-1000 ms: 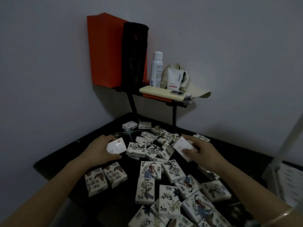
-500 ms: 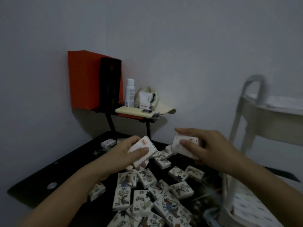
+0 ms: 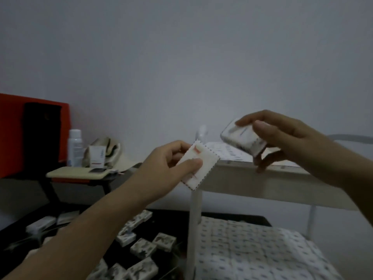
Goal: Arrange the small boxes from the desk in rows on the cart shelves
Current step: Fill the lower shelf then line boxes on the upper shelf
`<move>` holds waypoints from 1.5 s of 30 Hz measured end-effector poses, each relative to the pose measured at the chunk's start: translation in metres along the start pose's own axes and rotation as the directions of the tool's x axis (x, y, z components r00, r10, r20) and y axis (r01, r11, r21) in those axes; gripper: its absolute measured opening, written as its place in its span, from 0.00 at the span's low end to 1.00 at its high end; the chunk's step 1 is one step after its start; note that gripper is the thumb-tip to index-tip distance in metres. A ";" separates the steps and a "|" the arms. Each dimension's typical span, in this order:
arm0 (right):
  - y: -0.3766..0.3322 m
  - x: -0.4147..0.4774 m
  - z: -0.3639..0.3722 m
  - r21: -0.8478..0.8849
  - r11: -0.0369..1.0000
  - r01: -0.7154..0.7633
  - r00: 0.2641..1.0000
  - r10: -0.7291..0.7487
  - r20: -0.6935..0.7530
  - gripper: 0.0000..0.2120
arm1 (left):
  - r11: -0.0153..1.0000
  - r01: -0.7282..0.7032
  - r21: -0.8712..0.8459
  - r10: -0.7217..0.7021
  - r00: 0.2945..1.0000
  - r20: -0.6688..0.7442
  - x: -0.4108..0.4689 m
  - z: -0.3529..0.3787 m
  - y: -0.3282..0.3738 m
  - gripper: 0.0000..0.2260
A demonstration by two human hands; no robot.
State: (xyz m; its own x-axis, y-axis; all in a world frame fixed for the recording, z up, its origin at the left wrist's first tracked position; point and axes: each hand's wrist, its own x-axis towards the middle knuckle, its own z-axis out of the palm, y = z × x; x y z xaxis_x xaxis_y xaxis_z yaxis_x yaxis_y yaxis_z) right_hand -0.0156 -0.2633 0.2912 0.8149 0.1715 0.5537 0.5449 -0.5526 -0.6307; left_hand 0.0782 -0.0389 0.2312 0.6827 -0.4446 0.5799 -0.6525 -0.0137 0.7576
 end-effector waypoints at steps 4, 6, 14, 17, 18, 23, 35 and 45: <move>0.016 -0.010 -0.051 -0.014 0.996 -0.086 0.994 0.084 -0.070 0.23 | 0.995 -0.080 0.051 0.083 0.995 -0.059 0.032 0.038 0.023 0.05; 0.028 -0.009 -0.067 -0.155 0.980 -0.122 0.972 0.087 -0.217 0.20 | 0.995 -0.086 0.054 0.089 0.994 -0.059 0.047 0.055 0.033 0.06; 0.085 0.023 -0.132 -0.760 0.485 -0.433 0.878 0.037 -0.477 0.19 | 0.981 -0.083 0.175 0.081 0.997 0.020 0.116 0.101 0.044 0.14; 0.097 0.038 -0.143 -0.726 0.521 -0.449 0.881 0.123 -0.457 0.17 | 0.960 -0.106 0.259 0.096 0.994 0.054 0.144 0.110 0.043 0.11; 0.099 0.043 -0.145 -0.717 0.530 -0.453 0.880 0.141 -0.453 0.16 | 0.953 -0.107 0.285 0.094 0.994 0.060 0.154 0.113 0.043 0.11; 0.118 0.059 -0.142 -0.725 0.497 -0.476 0.878 0.230 -0.419 0.17 | 0.898 -0.110 0.426 0.099 0.994 0.049 0.197 0.127 0.042 0.12; 0.144 0.047 -0.129 -0.423 0.755 -0.501 0.866 0.432 -0.254 0.12 | 0.634 -0.236 0.736 0.192 0.971 0.145 0.244 0.166 0.033 0.13; 0.148 0.045 -0.137 -0.171 0.689 -0.704 0.709 0.671 -0.218 0.05 | 0.737 -0.316 0.597 0.172 0.942 0.287 0.250 0.192 0.004 0.17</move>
State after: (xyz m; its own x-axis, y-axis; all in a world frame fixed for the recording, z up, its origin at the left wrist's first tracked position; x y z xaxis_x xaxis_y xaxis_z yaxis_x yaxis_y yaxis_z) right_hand 0.0745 -0.4487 0.2972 0.9001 -0.4268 0.0880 -0.2324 -0.6410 -0.7315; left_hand 0.1830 -0.3220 0.3220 0.4369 -0.6783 0.5908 -0.8933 -0.4043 0.1964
